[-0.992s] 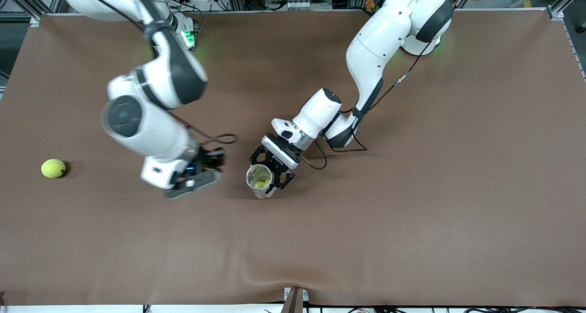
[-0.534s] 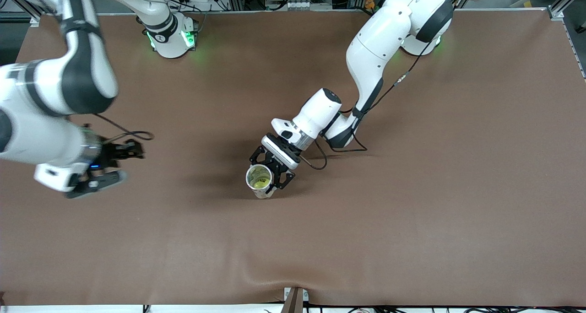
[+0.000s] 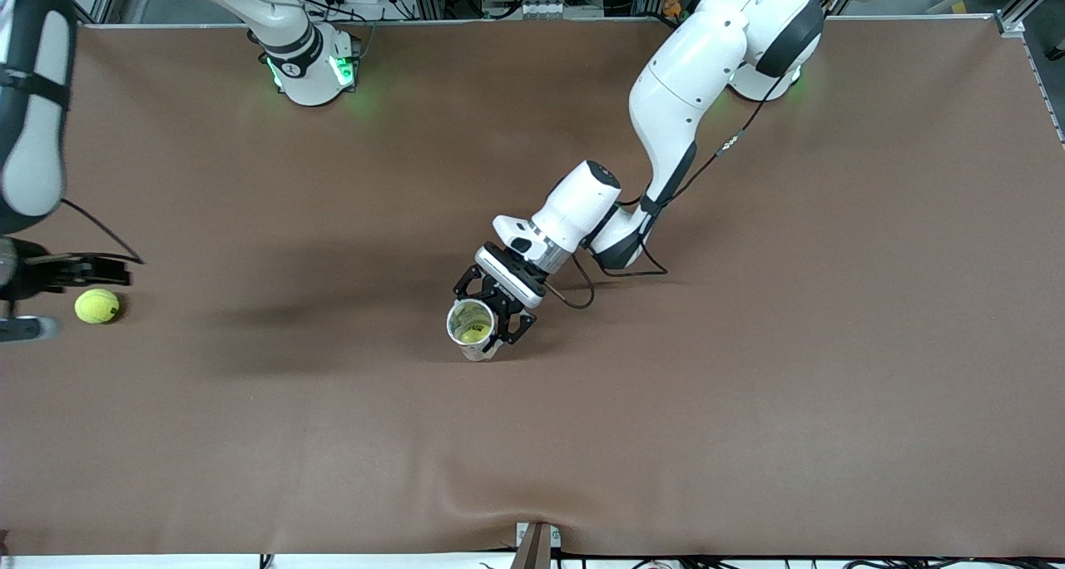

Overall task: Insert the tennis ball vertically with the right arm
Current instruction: 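Move the right gripper to the second ball and grasp it, then lift the second ball and carry it over the can with the right gripper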

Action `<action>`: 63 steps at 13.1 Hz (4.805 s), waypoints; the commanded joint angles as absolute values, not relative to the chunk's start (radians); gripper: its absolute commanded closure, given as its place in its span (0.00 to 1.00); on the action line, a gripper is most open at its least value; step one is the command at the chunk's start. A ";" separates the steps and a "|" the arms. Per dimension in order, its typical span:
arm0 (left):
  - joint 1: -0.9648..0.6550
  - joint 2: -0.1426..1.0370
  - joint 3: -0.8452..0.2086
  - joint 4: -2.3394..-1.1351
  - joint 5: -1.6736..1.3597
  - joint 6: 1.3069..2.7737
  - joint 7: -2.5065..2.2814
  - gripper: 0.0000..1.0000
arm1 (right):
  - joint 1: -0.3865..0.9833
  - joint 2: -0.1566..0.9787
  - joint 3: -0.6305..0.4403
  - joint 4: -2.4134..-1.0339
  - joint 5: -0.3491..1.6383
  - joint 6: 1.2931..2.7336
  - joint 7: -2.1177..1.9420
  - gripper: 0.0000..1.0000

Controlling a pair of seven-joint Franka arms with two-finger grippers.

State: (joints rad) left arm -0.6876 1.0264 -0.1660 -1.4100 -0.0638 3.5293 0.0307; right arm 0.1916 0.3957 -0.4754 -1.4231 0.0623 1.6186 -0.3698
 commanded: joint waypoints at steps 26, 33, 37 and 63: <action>-0.696 1.040 -0.161 -1.387 -0.083 3.513 0.017 0.22 | -0.296 0.693 -0.301 -1.707 0.302 2.410 -0.891 0.00; -0.696 1.039 -0.161 -1.384 -0.084 3.513 0.015 0.22 | -0.339 0.712 -0.255 -1.710 0.304 2.396 -0.893 0.28; -0.699 1.040 -0.160 -1.384 -0.093 3.507 0.015 0.22 | -0.350 0.712 -0.255 -1.710 0.304 2.362 -0.894 0.35; -0.703 1.037 -0.160 -1.385 -0.103 3.507 0.018 0.21 | 0.498 0.281 -0.256 -1.396 0.219 1.733 0.282 1.00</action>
